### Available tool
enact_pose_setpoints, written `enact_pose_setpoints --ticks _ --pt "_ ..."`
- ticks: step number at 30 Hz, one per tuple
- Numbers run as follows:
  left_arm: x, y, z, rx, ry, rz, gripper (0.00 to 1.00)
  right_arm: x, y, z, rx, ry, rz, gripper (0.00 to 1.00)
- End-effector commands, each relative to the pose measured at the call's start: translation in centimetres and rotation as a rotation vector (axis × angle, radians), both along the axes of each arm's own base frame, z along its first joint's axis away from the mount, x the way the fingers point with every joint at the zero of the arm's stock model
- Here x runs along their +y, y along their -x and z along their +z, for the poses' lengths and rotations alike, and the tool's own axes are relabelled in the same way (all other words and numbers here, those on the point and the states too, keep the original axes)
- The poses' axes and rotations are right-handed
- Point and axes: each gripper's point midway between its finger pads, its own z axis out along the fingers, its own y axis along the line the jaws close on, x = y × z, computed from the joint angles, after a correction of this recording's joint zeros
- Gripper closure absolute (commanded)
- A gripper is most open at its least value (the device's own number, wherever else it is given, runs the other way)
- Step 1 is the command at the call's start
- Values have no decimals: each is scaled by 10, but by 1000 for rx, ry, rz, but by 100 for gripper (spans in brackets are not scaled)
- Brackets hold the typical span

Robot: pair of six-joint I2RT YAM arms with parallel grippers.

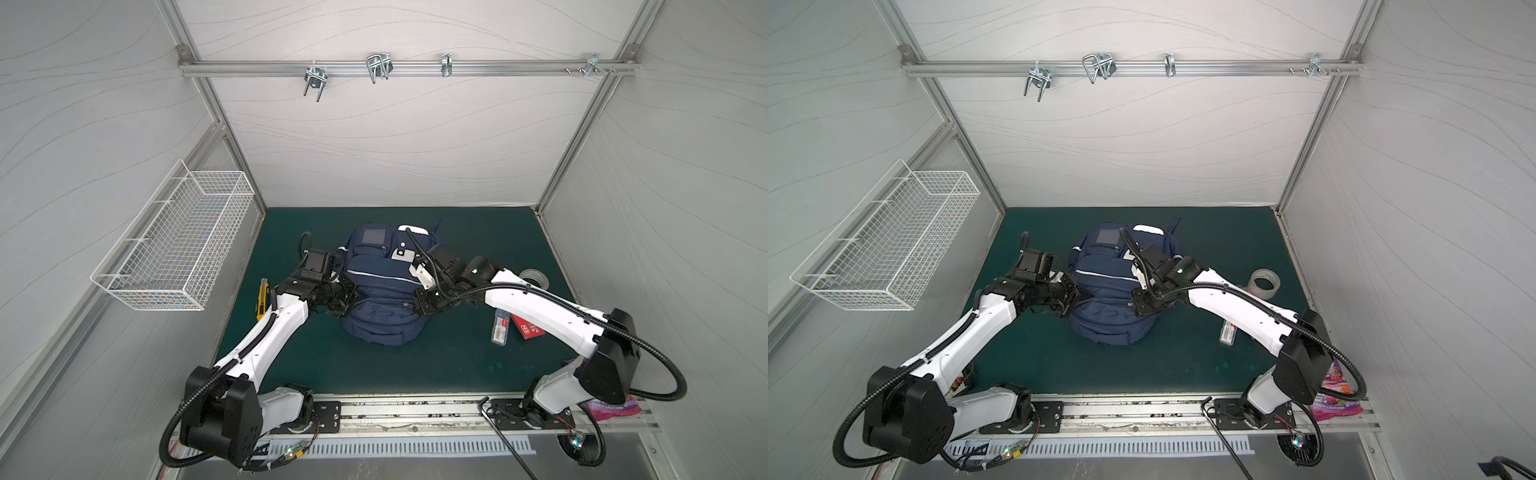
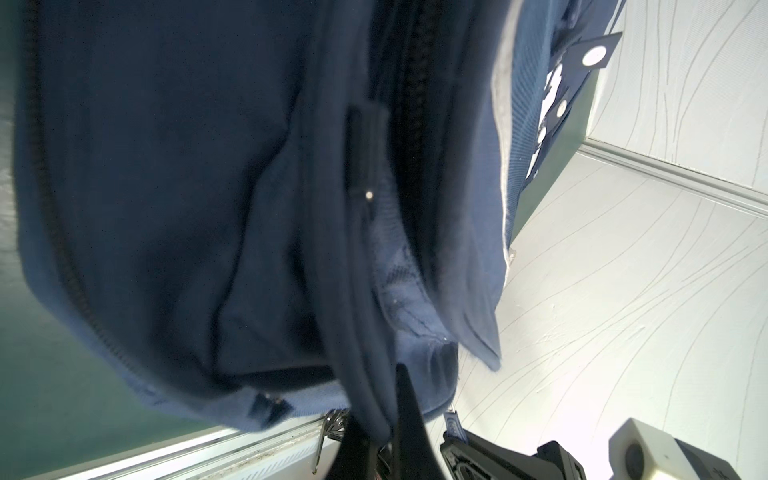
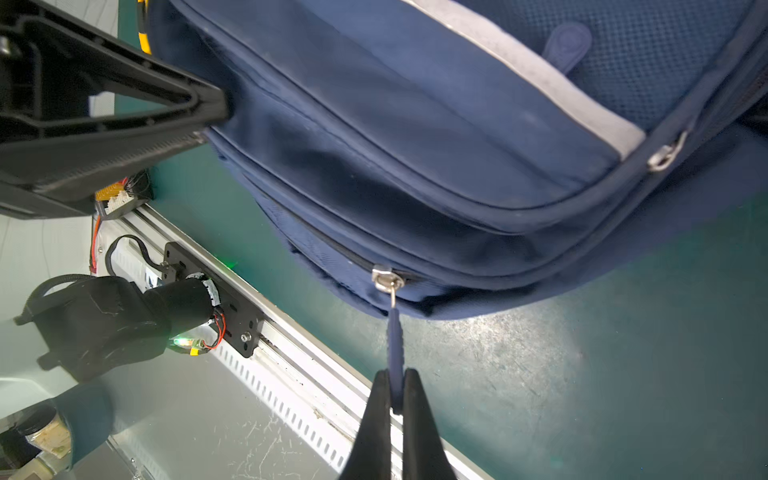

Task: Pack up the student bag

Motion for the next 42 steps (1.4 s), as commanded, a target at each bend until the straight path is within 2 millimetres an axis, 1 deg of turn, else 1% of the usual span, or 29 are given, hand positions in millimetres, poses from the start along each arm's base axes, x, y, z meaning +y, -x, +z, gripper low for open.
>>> enact_pose_setpoints --ticks 1,2,4,5,6,8,11,15,18,21,23,27,31,35,39,42 --pt "13 -17 14 -70 -70 15 79 -16 3 3 -1 34 -9 100" --pt "10 -17 15 -71 -70 15 67 -12 4 4 4 25 -5 100" --pt "8 -11 16 -70 -92 13 53 -4 5 7 2 12 7 100" --pt "6 -8 18 -70 -109 6 40 2 8 9 1 7 19 100" --pt "4 -5 21 -72 -116 2 31 6 9 11 0 2 26 100" --pt "-3 1 26 -73 -102 -2 30 18 14 16 -1 -16 49 100" --pt "-16 7 33 -68 -53 4 34 33 22 22 -1 -36 80 100" --pt "-37 11 37 -54 19 12 37 46 27 28 -1 -59 103 100" --pt "-53 10 31 -31 44 -4 41 51 29 29 -2 -62 113 100" --pt "-60 7 23 -21 42 -11 46 50 30 31 -4 -62 114 100" --pt "-60 3 21 -22 34 -7 52 48 30 32 -9 -58 111 100" --pt "-66 -3 26 -30 43 -25 66 43 31 32 -15 -54 108 100" --pt "-66 0 24 -27 38 -41 81 42 31 32 -18 -53 102 100" --pt "-64 7 16 -11 33 -46 100 40 28 33 -32 -44 94 100" --pt "-59 8 19 -40 12 -53 100 29 24 27 -54 0 73 100" --pt "-57 6 26 -82 -7 -76 100 14 21 17 -60 35 49 100"
